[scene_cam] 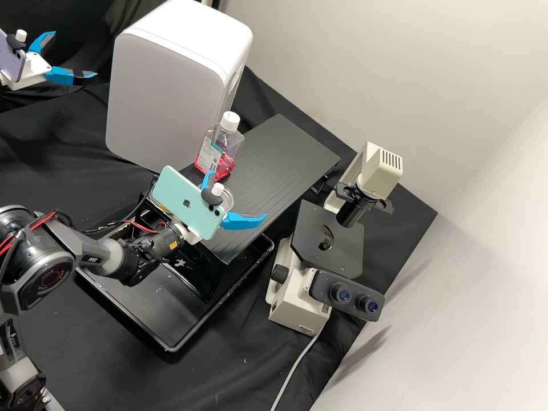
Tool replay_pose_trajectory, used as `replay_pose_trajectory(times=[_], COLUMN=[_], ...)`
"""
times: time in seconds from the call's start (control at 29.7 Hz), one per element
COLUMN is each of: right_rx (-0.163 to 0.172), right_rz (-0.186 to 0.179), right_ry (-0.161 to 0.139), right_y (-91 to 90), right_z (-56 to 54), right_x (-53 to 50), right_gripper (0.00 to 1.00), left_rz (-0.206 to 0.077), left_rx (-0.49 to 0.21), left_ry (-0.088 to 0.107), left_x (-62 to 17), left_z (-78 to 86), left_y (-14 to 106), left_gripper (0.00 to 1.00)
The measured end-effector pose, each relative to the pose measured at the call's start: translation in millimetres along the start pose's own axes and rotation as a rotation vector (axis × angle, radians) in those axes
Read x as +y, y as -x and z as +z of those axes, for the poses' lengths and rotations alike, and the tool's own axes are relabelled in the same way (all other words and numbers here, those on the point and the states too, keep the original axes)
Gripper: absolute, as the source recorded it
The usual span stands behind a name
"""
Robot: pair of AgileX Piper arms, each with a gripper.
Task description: Place the lid on the petri dish
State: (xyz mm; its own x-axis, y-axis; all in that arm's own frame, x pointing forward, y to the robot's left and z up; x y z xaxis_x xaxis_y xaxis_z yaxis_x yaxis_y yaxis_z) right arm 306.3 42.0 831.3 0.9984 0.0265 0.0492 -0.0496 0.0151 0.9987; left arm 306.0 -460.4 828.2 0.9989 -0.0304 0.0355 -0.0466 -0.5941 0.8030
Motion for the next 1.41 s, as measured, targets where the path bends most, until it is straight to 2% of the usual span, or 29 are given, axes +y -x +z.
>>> replay_pose_trajectory(times=[0.44, 0.54, 0.64, 0.71, 0.81, 0.91, 1.01, 1.11, 1.25, 1.31, 1.41], right_rx=[0.000, 0.000, 0.000, 0.000, 0.000, 0.000, 0.000, 0.000, 0.000, 0.000, 0.000], right_rz=[0.000, 0.000, 0.000, 0.000, 0.000, 0.000, 0.000, 0.000, 0.000, 0.000, 0.000], right_ry=[0.000, 0.000, 0.000, 0.000, 0.000, 0.000, 0.000, 0.000, 0.000, 0.000, 0.000], right_y=[0.0, 0.0, 0.0, 0.0, 0.0, 0.0, 0.0, 0.0, 0.0, 0.0, 0.0], right_z=[0.0, 0.0, 0.0, 0.0, 0.0, 0.0, 0.0, 0.0, 0.0, 0.0, 0.0], right_x=[0.0, 0.0, 0.0, 0.0, 0.0, 0.0, 0.0, 0.0, 0.0, 0.0, 0.0], right_gripper=[1.00, 1.00, 1.00, 1.00, 1.00, 1.00, 1.00, 1.00, 1.00, 1.00, 1.00], left_rz=[0.000, 0.000, -0.001, 0.000, 0.003, 0.015, 0.028, 0.024, 0.014, 0.009, 0.008], left_rx=[0.000, -0.002, -0.004, -0.001, 0.000, 0.007, 0.003, -0.012, -0.061, -0.087, -0.102], left_ry=[0.000, -0.013, -0.014, -0.031, -0.037, -0.034, -0.049, -0.068, -0.117, -0.132, -0.136], left_x=[0.0, -0.1, -0.2, -0.4, 0.2, 3.2, 6.6, 5.2, 1.1, -0.9, -2.6], left_z=[0.0, 0.6, 1.6, 2.4, 5.8, 9.8, 16.7, 26.3, 46.7, 52.8, 56.5], left_y=[0.0, 0.0, 0.0, 0.0, 0.5, 1.7, 3.5, 4.5, 8.1, 9.4, 11.5], left_gripper=[1.00, 1.00, 1.00, 1.00, 1.00, 1.00, 1.00, 1.00, 1.00, 1.00, 1.00])
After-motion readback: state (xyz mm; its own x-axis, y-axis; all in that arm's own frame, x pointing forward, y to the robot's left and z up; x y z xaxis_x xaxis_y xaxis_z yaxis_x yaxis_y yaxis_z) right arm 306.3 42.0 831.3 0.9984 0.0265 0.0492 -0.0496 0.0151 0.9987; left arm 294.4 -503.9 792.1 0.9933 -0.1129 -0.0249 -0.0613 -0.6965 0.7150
